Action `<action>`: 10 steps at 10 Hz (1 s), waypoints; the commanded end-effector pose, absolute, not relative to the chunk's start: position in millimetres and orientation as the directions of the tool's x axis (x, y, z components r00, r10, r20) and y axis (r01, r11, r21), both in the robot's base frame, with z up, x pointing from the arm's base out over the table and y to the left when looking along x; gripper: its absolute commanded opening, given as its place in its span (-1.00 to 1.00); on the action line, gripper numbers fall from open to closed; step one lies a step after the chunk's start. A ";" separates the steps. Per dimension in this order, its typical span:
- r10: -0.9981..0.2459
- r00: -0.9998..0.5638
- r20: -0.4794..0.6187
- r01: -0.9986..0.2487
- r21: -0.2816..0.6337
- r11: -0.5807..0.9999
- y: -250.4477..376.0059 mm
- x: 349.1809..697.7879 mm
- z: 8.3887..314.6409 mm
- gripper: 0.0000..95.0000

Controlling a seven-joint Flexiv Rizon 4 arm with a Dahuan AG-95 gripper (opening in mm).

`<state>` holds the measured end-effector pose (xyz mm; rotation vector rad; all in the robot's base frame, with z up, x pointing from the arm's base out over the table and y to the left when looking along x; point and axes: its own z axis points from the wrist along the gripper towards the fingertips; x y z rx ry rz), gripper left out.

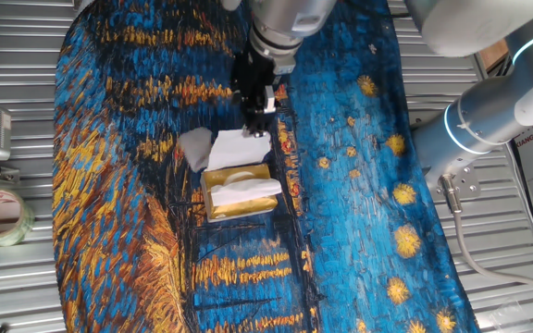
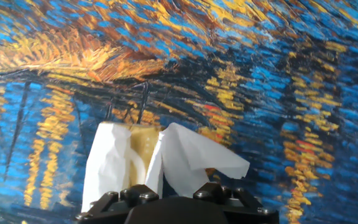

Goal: Pull out a napkin

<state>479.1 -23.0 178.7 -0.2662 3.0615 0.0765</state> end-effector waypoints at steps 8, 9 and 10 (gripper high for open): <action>-0.140 -0.988 -0.069 -0.144 0.051 0.988 -22.7 478.1 179.1 0.20; -0.141 -0.987 -0.070 -0.145 0.058 0.988 -22.6 477.7 178.9 0.20; -0.143 -0.987 -0.071 -0.148 0.062 0.987 -22.5 477.6 178.9 0.20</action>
